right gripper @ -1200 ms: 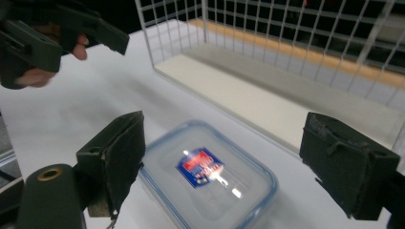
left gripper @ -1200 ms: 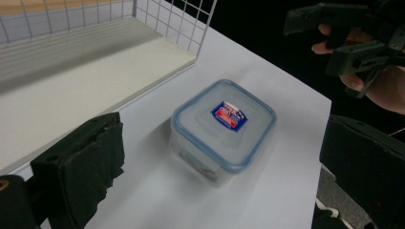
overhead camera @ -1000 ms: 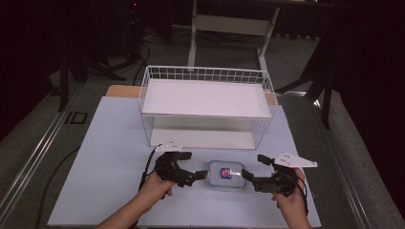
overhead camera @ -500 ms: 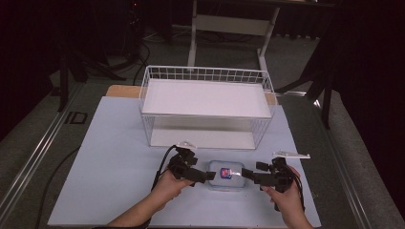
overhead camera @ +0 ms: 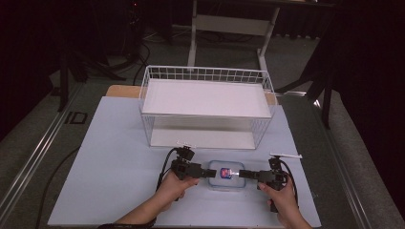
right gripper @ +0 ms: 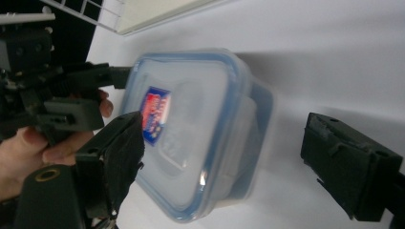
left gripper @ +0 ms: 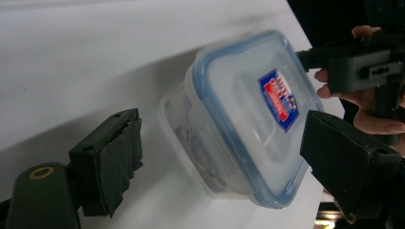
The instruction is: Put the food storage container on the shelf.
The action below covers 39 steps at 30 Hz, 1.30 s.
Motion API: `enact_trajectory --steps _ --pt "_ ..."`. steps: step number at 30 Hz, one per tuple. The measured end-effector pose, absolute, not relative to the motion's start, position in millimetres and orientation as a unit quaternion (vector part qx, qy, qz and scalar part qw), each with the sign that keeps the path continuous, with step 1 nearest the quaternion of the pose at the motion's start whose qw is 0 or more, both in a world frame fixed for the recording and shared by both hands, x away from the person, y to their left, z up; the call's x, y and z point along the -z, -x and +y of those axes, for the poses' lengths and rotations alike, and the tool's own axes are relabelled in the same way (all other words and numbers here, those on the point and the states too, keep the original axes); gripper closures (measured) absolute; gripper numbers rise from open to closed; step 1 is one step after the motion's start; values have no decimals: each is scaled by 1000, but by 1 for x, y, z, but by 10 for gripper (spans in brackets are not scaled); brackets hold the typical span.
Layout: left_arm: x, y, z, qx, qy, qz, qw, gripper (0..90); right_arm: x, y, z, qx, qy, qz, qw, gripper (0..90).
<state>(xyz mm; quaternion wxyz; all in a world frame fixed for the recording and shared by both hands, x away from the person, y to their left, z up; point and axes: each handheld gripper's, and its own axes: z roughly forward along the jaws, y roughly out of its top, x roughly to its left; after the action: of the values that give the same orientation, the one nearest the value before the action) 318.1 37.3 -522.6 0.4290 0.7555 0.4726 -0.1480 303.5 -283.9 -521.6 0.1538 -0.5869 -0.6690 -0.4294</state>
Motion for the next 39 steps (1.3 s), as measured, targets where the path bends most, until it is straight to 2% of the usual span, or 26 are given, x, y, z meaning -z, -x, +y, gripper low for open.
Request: enact_trajectory --steps 5,9,10,13,17,20,23,27,36,39 --pt "527 -320 33 173 -752 476 422 166 524 -307 -278 415 588 -668 189 211" --pt "531 -321 31 189 -748 482 415 229 524 -306 -269 398 588 -675 201 245" --pt "531 -321 30 192 -747 481 416 247 525 -306 -267 393 592 -675 200 282" --pt "532 -320 28 200 -744 481 419 321 527 -303 -266 388 598 -673 196 292" --pt "530 -317 27 191 -746 482 418 330 527 -301 -268 392 603 -666 198 325" --pt "525 -313 26 175 -758 474 412 360 522 -299 -270 393 600 -672 184 395" --pt "522 -311 25 168 -764 472 406 384 522 -299 -270 393 600 -672 186 396" --pt "517 -309 25 164 -762 483 400 429 518 -295 -267 390 593 -685 166 398" --pt "514 -294 22 122 -760 486 414 441 514 -285 -263 396 582 -697 133 400" --pt "511 -291 24 121 -758 488 415 476 511 -282 -261 395 578 -704 121 402"
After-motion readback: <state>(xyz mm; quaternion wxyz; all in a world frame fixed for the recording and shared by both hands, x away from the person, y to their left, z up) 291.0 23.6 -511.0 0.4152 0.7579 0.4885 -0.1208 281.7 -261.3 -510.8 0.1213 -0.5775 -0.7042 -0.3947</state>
